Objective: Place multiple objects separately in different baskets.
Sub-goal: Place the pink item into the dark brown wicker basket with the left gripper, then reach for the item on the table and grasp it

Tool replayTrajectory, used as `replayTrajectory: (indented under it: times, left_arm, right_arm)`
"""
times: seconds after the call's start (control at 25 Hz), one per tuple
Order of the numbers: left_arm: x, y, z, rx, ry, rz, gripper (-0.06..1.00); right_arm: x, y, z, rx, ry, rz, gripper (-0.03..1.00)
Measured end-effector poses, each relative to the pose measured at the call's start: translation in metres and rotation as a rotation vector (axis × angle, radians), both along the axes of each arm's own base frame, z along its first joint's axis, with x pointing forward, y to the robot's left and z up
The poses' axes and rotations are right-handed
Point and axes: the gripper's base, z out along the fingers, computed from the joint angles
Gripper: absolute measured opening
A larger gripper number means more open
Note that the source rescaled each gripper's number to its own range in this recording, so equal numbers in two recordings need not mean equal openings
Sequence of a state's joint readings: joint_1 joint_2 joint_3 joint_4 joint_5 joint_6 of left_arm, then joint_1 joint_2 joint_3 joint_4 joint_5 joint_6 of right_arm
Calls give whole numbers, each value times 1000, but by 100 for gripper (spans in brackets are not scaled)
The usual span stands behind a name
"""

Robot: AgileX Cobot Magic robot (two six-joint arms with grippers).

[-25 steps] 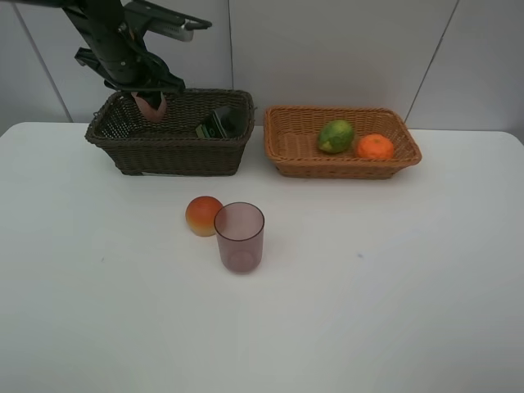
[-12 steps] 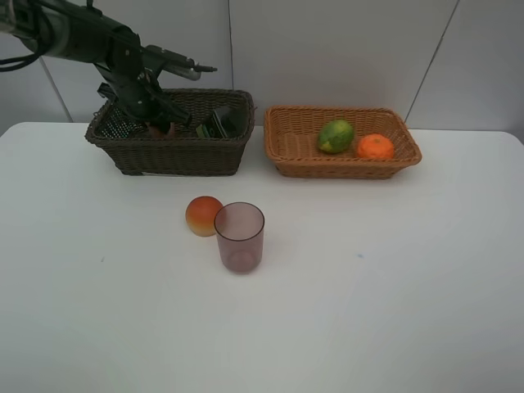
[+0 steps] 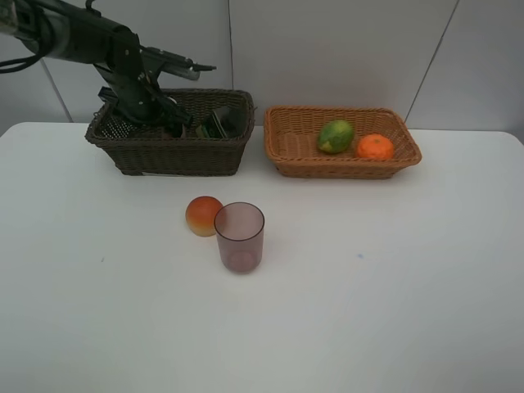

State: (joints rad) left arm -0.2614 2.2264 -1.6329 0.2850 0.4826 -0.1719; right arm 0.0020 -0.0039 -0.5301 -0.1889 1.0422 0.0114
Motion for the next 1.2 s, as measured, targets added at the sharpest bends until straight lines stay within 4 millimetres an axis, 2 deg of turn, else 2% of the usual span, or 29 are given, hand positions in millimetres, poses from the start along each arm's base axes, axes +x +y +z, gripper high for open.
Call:
replayTrajectory:
  times: [0.16,0.36,0.4,0.56,0.76,1.08,1.2]
  left_arm:
    - [1,1,15,2,21,27,100]
    - [-12,-9,55,-32,43,41,100]
    - [-12,-9,55,-32,43,41,100]
    - [-32,-33,81,-36,77,-19,100]
    - [-60,-65,94,12,151,-113,100]
    - [-129,-140,92,156,332,-355,100]
    - [-154,-157,83,182,376,-430,100]
  right_arm:
    - [0,0,0,0,0,0,98]
    - [0,0,0,0,0,0,98]
    - [0,0,0,0,0,0,98]
    - [0,0,0,0,0,0,98]
    - [0,0,0,0,0,0,98]
    - [0,0,0,0,0,0,98]
    - [0,0,0,0,0,0,98]
